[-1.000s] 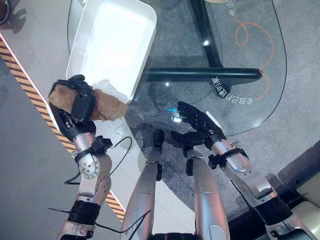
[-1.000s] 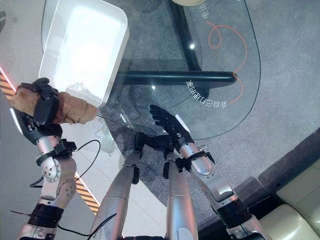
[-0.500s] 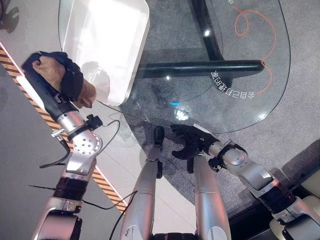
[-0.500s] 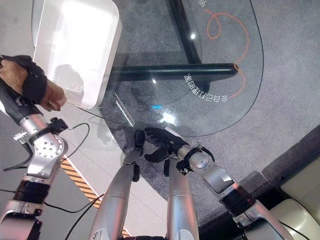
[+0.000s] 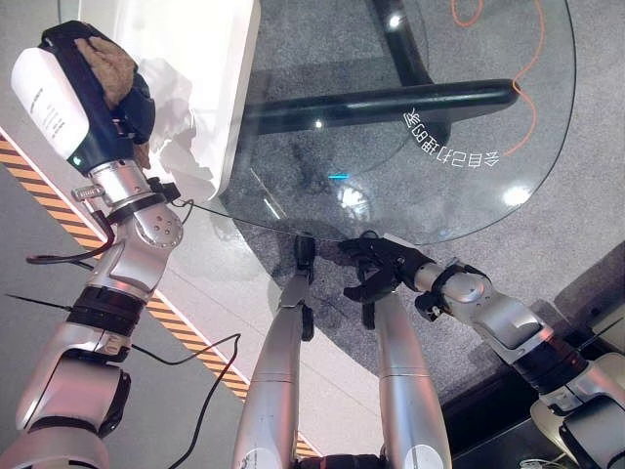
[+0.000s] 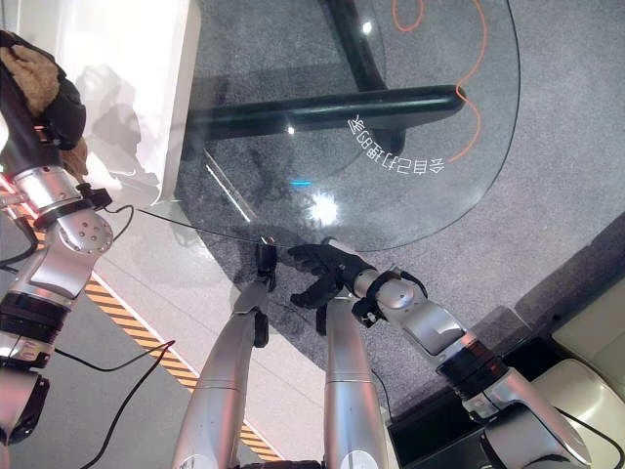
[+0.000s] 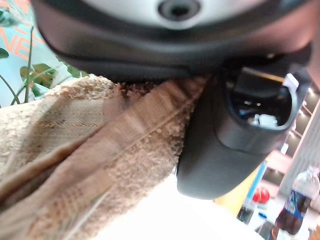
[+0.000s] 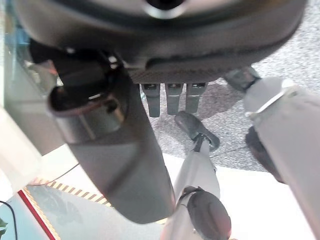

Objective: Wipe the table with a cloth and put it in the basket.

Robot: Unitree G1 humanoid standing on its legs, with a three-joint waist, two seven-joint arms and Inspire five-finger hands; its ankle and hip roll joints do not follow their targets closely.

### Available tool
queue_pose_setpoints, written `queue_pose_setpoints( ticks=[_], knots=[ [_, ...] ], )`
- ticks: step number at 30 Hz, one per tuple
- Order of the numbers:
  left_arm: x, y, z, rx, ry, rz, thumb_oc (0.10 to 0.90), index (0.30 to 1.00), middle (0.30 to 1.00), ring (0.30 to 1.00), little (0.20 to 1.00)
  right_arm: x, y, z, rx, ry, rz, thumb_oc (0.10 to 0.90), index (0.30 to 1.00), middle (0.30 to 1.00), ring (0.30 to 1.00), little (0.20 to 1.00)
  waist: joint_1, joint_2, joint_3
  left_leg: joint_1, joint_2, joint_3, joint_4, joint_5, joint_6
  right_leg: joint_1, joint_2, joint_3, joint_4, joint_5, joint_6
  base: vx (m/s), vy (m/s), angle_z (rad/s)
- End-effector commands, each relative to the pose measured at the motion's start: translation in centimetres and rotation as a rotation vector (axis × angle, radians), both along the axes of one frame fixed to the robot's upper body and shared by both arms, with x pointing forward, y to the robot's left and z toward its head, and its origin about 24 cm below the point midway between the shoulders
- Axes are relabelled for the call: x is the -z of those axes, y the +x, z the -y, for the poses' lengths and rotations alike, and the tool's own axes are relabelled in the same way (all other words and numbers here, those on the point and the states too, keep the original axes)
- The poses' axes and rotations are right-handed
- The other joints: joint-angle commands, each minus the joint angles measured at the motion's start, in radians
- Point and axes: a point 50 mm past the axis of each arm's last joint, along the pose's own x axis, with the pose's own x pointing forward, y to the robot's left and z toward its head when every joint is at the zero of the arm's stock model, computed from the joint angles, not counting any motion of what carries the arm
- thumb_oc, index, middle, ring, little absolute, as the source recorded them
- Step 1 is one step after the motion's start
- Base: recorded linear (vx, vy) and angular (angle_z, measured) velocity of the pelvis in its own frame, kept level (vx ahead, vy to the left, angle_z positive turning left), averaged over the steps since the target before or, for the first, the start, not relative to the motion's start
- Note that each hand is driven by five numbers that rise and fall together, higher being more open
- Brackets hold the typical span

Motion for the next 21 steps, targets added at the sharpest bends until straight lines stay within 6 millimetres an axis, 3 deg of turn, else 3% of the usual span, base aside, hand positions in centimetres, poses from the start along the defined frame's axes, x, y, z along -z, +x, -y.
queue_pose_setpoints(
  ticks=[1,11,15,21],
  knots=[
    [-5.5,-1.8,-2.3,-0.164,0.117,0.212,0.1,0.3,0.3,0.3,0.2,-0.2,-1.0,-0.8,-0.094,0.055,-0.038,0.8,0.9,0.9,0.9,0.9,-0.012,0.029,-0.028,-0.045,-0.024,0.053,0.117,-0.098,0.027,-0.02,0.038,0.011,-0.126,0.084,0.019,0.0,0.044,-0.03],
    [-4.6,-0.5,-3.7,-0.225,-0.082,0.145,0.1,0.3,0.3,0.3,0.2,-1.1,-0.7,-1.0,-0.095,0.049,-0.048,0.8,0.9,0.9,0.9,0.9,-0.026,0.017,-0.028,-0.124,-0.022,0.051,0.143,-0.097,0.022,-0.104,0.045,0.018,-0.097,0.094,0.023,0.0,0.032,-0.02],
    [-4.5,0.2,-3.8,-0.259,-0.036,0.068,0.1,0.3,0.3,0.3,0.2,-1.7,-0.3,-1.2,-0.083,0.079,-0.014,0.8,0.9,0.9,0.9,0.9,-0.03,0.01,-0.028,-0.145,-0.021,0.051,0.15,-0.095,0.014,-0.121,0.049,0.019,-0.089,0.095,0.025,0.0,0.0,0.0],
    [-4.2,1.3,-3.6,-0.16,-0.147,-0.03,0.1,0.3,0.3,0.3,0.2,-2.4,0.1,-1.5,-0.081,0.115,0.012,0.8,0.9,0.9,0.9,0.9,-0.034,0.001,-0.028,-0.162,-0.024,0.045,0.153,-0.093,0.01,-0.136,0.055,0.02,-0.081,0.095,0.028,0.0,0.0,-0.01]
  ],
)
